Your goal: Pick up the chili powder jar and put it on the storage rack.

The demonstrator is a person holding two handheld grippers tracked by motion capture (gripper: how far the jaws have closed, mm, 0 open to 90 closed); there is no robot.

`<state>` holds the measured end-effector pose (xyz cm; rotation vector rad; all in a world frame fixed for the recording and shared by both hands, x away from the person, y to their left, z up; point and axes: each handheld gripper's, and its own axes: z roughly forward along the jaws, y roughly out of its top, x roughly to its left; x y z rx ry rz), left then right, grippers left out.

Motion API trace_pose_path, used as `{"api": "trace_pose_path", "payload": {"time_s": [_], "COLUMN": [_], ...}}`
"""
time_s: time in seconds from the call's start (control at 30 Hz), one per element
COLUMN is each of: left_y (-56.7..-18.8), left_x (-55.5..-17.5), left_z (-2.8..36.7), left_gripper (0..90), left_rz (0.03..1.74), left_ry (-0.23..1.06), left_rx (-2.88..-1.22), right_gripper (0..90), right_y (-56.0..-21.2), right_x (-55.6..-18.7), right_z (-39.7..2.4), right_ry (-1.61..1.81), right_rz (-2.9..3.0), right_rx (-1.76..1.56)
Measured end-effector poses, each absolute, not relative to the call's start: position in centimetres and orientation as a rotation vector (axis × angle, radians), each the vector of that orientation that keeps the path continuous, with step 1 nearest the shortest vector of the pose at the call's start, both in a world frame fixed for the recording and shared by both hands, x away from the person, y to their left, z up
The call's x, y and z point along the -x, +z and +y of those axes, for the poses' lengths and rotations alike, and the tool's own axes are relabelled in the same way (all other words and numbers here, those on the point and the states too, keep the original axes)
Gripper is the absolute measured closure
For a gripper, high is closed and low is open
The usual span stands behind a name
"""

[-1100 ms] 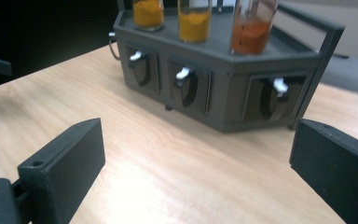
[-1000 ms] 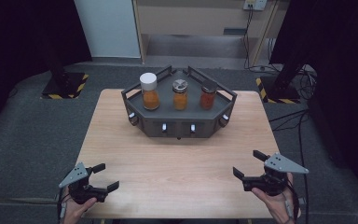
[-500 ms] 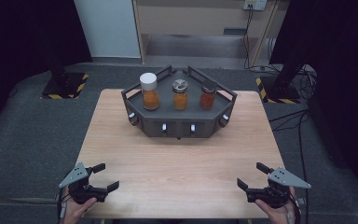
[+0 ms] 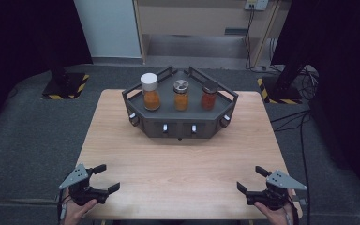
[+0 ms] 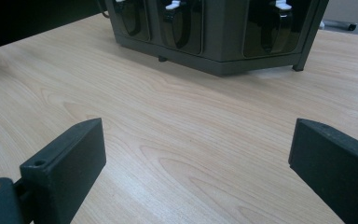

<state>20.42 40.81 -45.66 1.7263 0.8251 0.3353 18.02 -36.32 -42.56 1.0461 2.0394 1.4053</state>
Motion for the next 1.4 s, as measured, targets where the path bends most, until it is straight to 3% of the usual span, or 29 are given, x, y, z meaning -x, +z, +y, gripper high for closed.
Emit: {"api": "trace_pose_path", "payload": {"time_s": [1.4], "left_y": [-45.57], "left_x": [-20.42], "left_z": [40.71], "left_gripper": [1.1], "left_rz": [0.815], "left_ry": [0.338], "left_rx": [-1.735], "right_gripper": [4.2], "right_y": [-42.7], "right_x": [-18.03], "right_z": [-36.36], "right_ry": [1.392], "right_rz": [2.024], "right_rx": [-1.069]}}
